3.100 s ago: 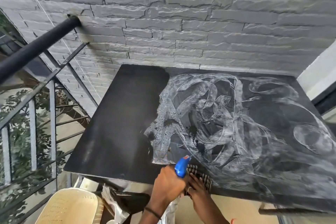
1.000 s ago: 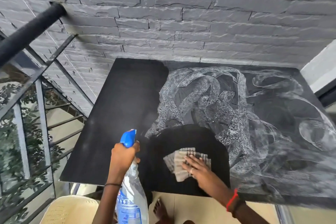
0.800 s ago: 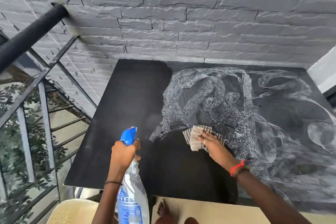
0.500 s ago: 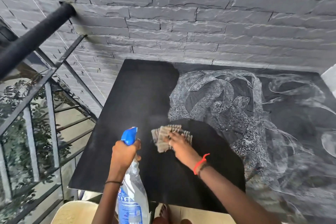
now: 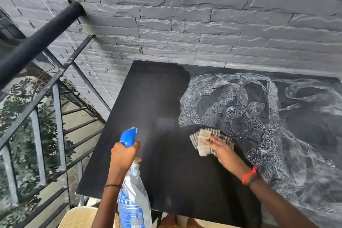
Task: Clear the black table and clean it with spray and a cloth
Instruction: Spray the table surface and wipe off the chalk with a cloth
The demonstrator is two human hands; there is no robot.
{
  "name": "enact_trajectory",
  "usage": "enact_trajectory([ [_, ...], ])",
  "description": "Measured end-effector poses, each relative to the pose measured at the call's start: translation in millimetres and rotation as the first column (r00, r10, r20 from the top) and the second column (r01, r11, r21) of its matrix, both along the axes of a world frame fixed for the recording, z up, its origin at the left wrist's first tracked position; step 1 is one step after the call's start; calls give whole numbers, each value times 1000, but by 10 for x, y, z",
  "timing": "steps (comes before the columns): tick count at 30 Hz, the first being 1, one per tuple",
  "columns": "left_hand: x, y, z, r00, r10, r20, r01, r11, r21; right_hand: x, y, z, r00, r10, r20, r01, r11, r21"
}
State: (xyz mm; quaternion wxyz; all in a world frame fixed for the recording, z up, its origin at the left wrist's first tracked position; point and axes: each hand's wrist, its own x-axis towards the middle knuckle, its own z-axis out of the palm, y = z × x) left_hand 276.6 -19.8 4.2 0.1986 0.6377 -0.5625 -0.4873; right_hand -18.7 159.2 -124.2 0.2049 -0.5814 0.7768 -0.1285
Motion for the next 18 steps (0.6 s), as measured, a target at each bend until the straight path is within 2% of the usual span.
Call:
enact_trajectory([
  [4,137,-15,-21,1000,21,18,-21,1000,1,337,-915,234,999,-13,-45,12,999,-36],
  [6,192,-30,-29,999,31,25,-31,1000,7,729,-1210,287,994,80,-72,-86,993,-83],
  [8,239,-68,-34,999,39,36,-40,999,8,1158,-1318,273,975,196,-102,-199,980,-22],
  [11,291,-146,-32,998,57,30,-57,998,1,1596,-1053,155,934,342,-104,-348,936,-46],
  [13,313,-181,-19,998,70,7,-70,998,7,1724,-640,99,886,420,-195,-441,894,-81],
  [16,271,-205,-8,998,69,-7,-69,998,11,1653,25,-117,897,392,-203,-415,906,-86],
  [18,204,-223,-5,999,51,-6,-51,999,12,1394,392,-314,894,327,-306,-376,919,-116],
])
